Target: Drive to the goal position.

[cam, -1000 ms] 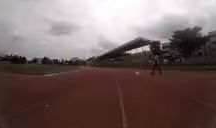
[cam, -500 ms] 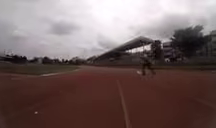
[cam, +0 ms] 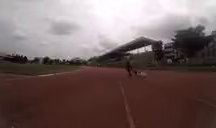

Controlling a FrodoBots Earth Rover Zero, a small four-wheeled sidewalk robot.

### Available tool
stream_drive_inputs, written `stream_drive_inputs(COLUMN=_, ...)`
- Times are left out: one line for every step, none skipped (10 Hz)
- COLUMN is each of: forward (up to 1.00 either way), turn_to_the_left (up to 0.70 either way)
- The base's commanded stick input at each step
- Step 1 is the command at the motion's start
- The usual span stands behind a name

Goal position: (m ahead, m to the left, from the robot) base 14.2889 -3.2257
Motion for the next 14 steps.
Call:
stream_drive_inputs(forward=0.70, turn_to_the_left=0.00)
stream_drive_inputs(forward=0.70, turn_to_the_left=0.00)
stream_drive_inputs(forward=0.70, turn_to_the_left=0.00)
stream_drive_inputs(forward=0.70, turn_to_the_left=0.00)
stream_drive_inputs(forward=0.70, turn_to_the_left=0.00)
stream_drive_inputs(forward=0.70, turn_to_the_left=0.00)
stream_drive_inputs(forward=0.70, turn_to_the_left=0.00)
stream_drive_inputs(forward=0.70, turn_to_the_left=0.00)
stream_drive_inputs(forward=0.70, turn_to_the_left=0.00)
stream_drive_inputs(forward=0.70, turn_to_the_left=0.00)
stream_drive_inputs(forward=0.70, turn_to_the_left=0.00)
stream_drive_inputs(forward=0.70, turn_to_the_left=0.00)
stream_drive_inputs(forward=0.70, turn_to_the_left=0.00)
stream_drive_inputs(forward=0.70, turn_to_the_left=0.00)
